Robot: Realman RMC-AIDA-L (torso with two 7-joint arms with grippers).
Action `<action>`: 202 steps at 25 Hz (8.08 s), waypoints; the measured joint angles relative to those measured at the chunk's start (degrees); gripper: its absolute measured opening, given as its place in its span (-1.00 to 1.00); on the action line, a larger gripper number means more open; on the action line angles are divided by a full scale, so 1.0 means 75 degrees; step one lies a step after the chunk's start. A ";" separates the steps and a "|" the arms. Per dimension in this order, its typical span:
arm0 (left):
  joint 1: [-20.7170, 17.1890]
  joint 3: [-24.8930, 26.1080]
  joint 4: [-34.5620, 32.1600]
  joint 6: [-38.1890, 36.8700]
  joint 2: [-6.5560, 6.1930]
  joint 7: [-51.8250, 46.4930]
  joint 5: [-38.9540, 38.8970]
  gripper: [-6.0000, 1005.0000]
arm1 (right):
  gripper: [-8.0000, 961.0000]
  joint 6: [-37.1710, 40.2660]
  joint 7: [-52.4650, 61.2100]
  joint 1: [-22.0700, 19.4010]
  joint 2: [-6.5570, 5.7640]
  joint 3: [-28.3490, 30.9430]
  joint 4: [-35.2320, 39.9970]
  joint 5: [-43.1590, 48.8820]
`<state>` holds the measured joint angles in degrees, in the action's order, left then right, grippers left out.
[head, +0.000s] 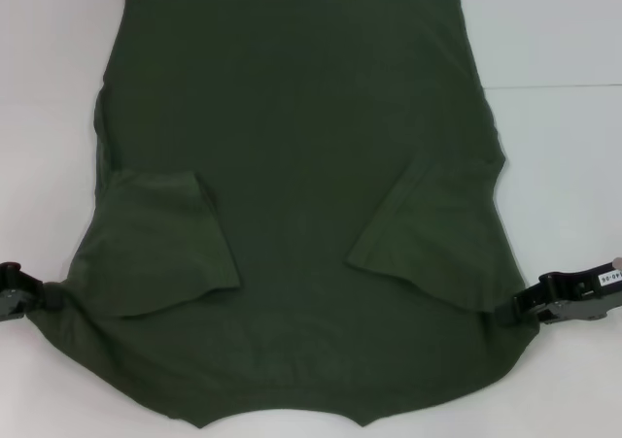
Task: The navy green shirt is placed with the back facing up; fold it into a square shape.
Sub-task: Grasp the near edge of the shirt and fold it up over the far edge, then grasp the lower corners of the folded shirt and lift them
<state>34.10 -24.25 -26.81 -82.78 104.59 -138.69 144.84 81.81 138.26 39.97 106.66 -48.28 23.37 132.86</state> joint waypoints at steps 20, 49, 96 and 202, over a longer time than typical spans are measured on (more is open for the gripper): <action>-0.0012 -0.0001 0.0000 -0.0156 -0.0061 0.0000 0.0000 -0.96 | -0.93 0.0272 -0.0420 -0.0014 -0.0113 0.0005 0.0028 -0.0017; -0.0704 0.0495 -0.0991 -0.3890 -0.0308 0.0664 0.0328 -0.96 | -0.93 0.2868 -0.2823 -0.1320 -0.0846 0.1385 0.0808 0.0017; 0.1781 0.1675 0.1155 0.4250 0.0586 0.2848 -0.2243 -0.87 | -0.83 -0.4975 -0.2867 0.1295 0.0616 0.3087 -0.0236 -0.0842; 0.0632 -0.1675 0.0663 0.3044 0.0819 0.2508 -0.2086 -0.91 | 0.70 -0.1162 -0.1103 -0.0042 -0.0591 0.0936 0.0683 -0.1320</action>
<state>38.84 -36.82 -21.83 -59.96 110.73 -119.88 129.20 73.10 129.98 39.65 102.23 -41.26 28.49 122.96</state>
